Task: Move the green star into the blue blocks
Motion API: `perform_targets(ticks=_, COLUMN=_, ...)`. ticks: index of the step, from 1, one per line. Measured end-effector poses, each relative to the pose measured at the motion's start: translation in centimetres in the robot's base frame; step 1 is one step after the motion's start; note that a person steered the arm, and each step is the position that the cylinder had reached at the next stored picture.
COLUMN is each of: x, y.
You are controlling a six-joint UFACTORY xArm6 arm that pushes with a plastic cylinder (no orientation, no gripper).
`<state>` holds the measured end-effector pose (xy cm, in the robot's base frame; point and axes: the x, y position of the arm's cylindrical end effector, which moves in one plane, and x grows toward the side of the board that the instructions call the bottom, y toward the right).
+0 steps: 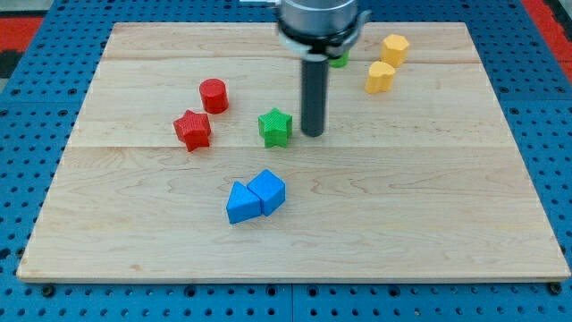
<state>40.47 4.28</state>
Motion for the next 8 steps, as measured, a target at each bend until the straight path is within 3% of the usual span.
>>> perform_targets(ticks=2, x=-0.7, y=-9.2)
perform_targets(ticks=3, x=-1.6, y=-10.6)
perform_targets(ticks=5, x=3.4, y=-11.4)
perform_targets(ticks=6, x=0.8, y=-13.2)
perform_targets(ticks=7, x=1.3, y=-17.8)
perform_targets(ticks=8, x=5.8, y=-15.0)
